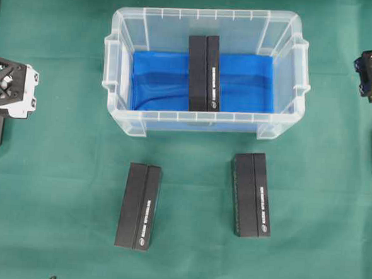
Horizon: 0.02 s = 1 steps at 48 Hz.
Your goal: Take the box out of the case with both arms.
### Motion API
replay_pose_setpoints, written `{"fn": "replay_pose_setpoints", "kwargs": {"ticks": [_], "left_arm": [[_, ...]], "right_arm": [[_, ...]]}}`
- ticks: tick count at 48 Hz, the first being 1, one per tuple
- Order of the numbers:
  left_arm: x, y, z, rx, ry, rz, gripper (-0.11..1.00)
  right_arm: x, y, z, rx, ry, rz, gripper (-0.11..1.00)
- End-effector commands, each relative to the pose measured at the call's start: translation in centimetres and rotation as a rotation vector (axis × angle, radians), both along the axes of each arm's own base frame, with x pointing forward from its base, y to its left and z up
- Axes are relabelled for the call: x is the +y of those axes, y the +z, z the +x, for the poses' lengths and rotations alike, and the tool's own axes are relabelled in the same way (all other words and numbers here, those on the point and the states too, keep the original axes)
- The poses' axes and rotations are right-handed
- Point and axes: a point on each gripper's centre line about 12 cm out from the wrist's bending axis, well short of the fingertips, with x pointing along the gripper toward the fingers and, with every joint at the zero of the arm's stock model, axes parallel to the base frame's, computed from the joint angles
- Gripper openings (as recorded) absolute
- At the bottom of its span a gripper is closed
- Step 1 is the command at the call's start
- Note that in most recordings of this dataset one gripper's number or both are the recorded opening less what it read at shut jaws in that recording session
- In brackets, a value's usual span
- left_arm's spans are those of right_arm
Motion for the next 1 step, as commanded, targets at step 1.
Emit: {"fn": "replay_pose_setpoints", "kwargs": {"ticks": [1], "left_arm": [[0.4, 0.55, -0.04, -0.023, 0.01, 0.001, 0.9]], "right_arm": [[-0.21, 0.45, -0.09, -0.022, -0.005, -0.007, 0.91]]}}
